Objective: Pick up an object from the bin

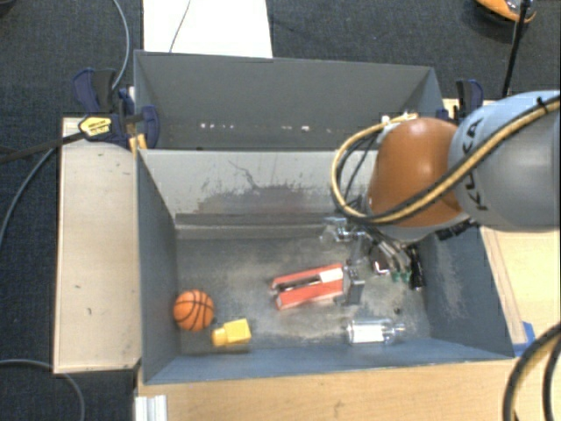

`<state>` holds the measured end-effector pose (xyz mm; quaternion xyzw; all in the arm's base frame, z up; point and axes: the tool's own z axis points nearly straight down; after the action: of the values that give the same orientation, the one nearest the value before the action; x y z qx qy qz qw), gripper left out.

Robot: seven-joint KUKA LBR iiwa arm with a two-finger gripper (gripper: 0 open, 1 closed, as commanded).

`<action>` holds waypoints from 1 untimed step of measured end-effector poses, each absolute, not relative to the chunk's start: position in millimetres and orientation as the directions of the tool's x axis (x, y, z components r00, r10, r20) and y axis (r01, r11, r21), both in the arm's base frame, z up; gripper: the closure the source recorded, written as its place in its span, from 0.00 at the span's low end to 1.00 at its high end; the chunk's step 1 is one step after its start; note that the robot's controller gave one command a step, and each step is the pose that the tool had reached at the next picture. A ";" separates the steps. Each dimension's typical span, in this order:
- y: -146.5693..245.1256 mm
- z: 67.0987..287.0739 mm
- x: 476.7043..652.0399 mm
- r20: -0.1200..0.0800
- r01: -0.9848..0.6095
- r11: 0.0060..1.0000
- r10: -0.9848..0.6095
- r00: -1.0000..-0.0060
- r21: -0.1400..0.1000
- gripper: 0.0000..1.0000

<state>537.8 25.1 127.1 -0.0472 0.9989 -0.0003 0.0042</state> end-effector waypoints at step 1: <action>60.7 72.1 525.6 -0.009 -0.088 0.996 -0.088 -0.996 0.004 1.00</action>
Offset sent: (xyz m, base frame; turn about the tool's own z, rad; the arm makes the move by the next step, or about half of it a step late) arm 0.0000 0.0000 0.0000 0.0000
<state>525.6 60.7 72.1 -0.0441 0.9990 0.0020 0.0046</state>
